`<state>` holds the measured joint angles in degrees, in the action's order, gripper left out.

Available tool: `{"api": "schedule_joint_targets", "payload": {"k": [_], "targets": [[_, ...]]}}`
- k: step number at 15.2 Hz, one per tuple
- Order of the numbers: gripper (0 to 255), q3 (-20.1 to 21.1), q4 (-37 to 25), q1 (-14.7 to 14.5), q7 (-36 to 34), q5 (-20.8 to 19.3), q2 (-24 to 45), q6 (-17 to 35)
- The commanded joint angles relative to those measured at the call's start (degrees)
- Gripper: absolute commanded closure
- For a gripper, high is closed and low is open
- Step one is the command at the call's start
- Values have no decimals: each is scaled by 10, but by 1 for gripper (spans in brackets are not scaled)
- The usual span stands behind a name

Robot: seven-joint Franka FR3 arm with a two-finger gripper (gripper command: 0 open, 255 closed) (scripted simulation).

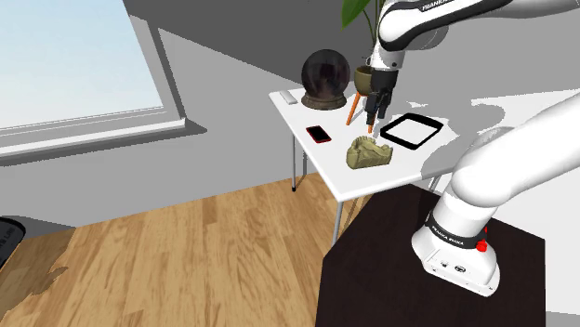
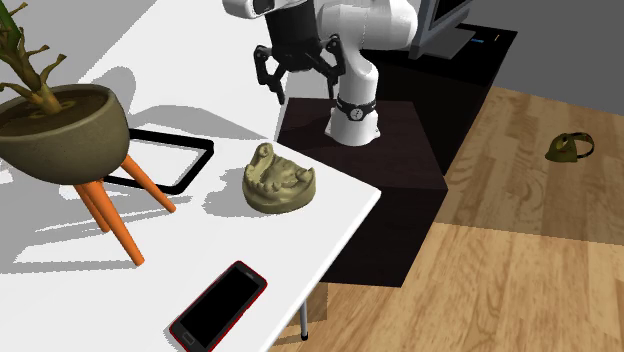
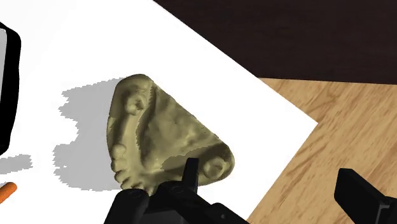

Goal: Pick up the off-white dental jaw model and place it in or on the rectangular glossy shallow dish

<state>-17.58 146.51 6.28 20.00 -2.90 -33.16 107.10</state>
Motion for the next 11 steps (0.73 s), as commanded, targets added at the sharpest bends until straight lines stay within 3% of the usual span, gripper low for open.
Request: {"api": "schedule_joint_targets", "payload": {"k": [1, 6, 11], "targets": [[0, -29, -2, 4, 38, -4, 30, 29], [0, -99, -28, 0, 138, 12, 127, 98], [0, -162, -77, -13, 259, 75, 249, 151]]}}
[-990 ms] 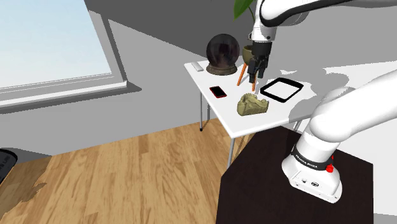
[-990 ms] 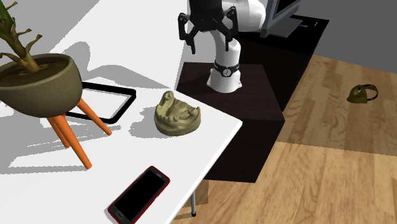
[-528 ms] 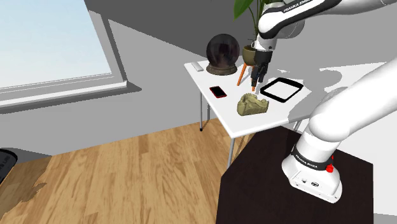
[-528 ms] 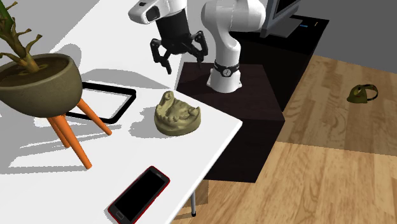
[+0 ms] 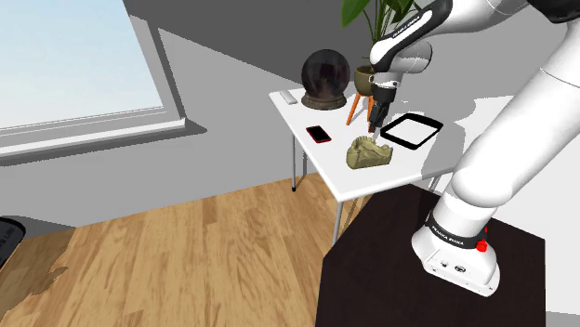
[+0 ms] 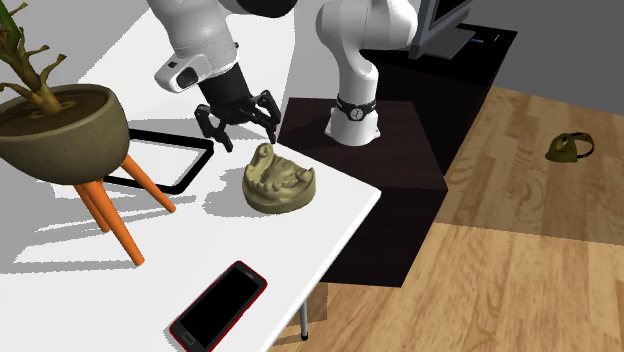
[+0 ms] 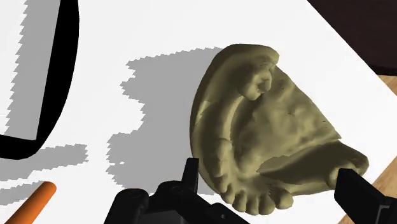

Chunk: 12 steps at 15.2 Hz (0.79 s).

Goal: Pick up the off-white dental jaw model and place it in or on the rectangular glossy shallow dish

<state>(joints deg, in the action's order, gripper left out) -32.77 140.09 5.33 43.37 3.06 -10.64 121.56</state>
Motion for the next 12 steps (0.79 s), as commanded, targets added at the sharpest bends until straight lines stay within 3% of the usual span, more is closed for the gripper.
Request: {"api": "schedule_joint_targets", "payload": {"k": [1, 12], "targets": [[0, -20, -25, -5, 53, 35, 51, 14], [0, -21, -4, -9, 95, 84, 106, 76]]}}
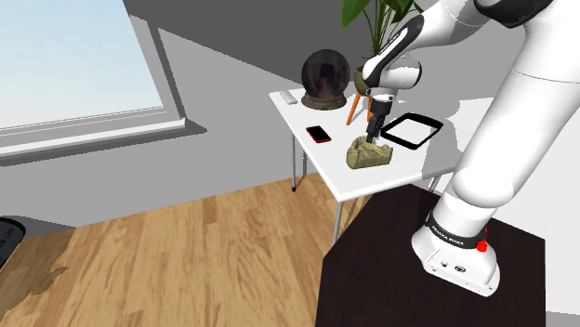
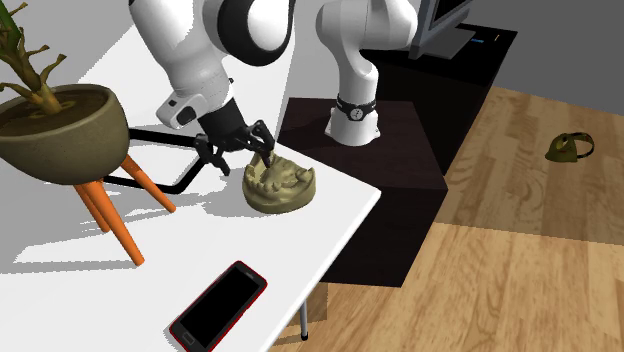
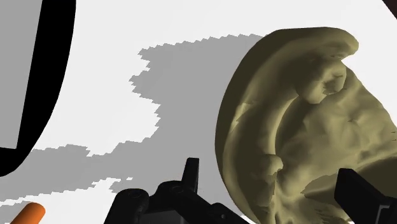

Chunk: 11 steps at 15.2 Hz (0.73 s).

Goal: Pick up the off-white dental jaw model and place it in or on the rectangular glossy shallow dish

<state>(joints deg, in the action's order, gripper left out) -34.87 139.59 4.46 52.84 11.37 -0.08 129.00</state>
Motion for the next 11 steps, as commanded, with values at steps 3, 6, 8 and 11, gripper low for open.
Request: {"api": "schedule_joint_targets", "payload": {"k": [3, 6, 8, 11], "targets": [[0, 0, 1, 0, 0, 1, 0, 2], [255, 0, 1, 0, 0, 1, 0, 2], [255, 0, 1, 0, 0, 1, 0, 2], [255, 0, 1, 0, 0, 1, 0, 2]]}}
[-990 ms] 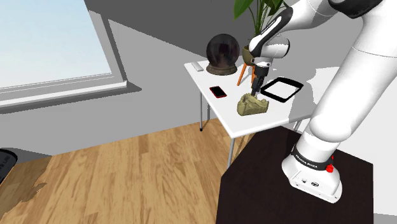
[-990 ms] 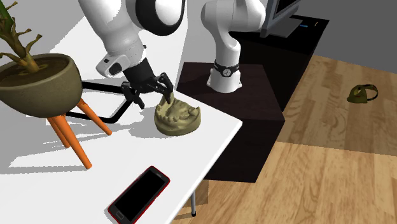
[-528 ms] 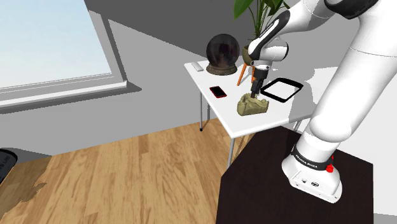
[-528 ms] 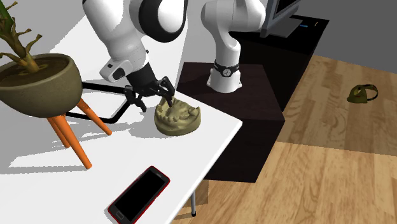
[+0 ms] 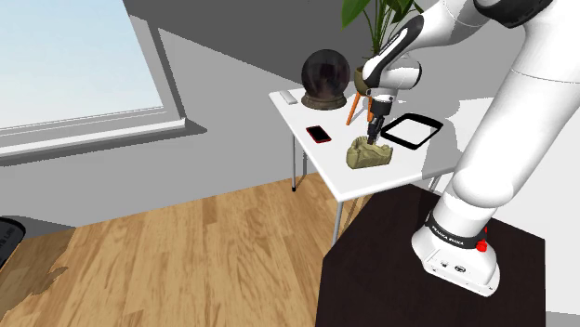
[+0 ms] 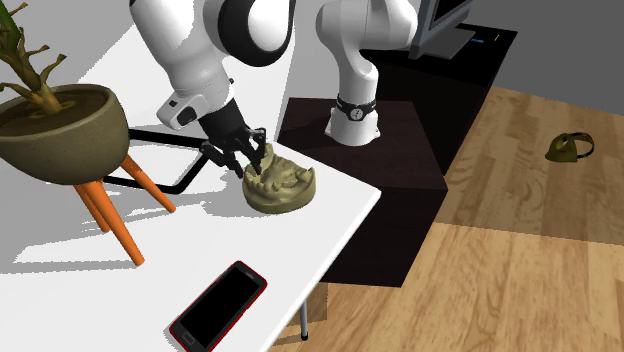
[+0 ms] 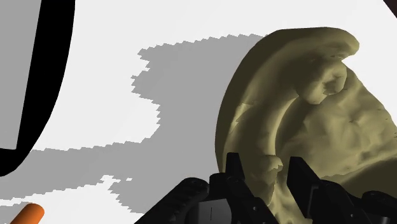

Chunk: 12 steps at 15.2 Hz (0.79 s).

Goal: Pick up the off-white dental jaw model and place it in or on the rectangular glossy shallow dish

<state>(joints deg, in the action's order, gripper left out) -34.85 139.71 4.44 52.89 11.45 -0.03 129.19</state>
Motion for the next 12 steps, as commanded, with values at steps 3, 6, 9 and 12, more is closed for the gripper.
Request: {"api": "schedule_joint_targets", "payload": {"k": [3, 6, 9, 12], "targets": [[255, 0, 0, 0, 0, 0, 0, 0], [255, 0, -4, 0, -11, -13, -15, -14], [255, 0, -10, 2, -27, -30, -36, -37], [255, 2, -18, 3, -41, -45, -55, -59]]}}
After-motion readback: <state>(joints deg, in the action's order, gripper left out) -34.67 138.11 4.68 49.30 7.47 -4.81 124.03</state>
